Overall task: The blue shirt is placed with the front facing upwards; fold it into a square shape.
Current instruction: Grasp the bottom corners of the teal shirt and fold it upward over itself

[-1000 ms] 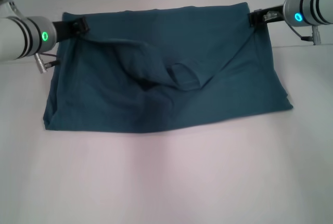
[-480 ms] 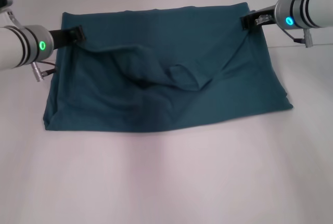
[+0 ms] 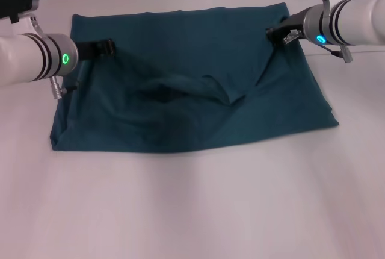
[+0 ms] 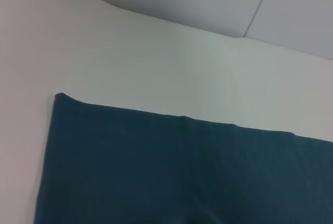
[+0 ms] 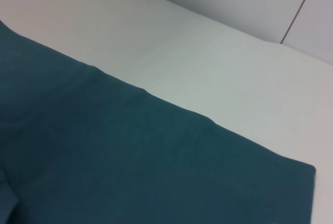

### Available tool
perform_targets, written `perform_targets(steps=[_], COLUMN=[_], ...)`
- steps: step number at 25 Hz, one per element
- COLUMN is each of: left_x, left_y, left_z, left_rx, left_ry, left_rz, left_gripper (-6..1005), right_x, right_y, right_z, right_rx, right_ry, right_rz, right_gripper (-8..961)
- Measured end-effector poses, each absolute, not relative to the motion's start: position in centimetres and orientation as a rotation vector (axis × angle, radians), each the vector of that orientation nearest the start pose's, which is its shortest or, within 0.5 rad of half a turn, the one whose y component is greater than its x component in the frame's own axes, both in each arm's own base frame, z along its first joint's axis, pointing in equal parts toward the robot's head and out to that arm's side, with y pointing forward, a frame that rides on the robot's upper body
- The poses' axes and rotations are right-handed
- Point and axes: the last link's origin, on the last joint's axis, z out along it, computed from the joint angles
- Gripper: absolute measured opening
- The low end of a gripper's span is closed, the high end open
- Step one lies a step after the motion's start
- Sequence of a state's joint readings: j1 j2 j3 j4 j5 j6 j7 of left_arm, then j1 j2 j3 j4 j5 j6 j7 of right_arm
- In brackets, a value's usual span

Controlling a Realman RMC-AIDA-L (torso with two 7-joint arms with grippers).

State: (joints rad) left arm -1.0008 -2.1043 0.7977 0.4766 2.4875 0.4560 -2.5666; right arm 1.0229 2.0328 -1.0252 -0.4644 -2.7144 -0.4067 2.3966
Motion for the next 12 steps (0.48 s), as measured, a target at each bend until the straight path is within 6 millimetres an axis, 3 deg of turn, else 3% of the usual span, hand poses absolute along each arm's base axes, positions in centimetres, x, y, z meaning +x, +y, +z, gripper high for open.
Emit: perform_targets(steps=[4,12], left_x=[-19.9,-20.2], left_y=[49.8,49.1], left_z=[-0.9,-0.4], left_rx=[-1.816,-1.801], left_ry=[-1.297,-1.324], left_rz=[-0.416,-0.465], left_gripper=[152,510], right_x=[19.3,19.8], right_y=[51.4,50.9], right_z=[1.1,3.1], right_rx=[-2.001,-1.996], right_ry=[0.674,0.822], right_rz=[-0.038,0.001], right_gripper=[231,538])
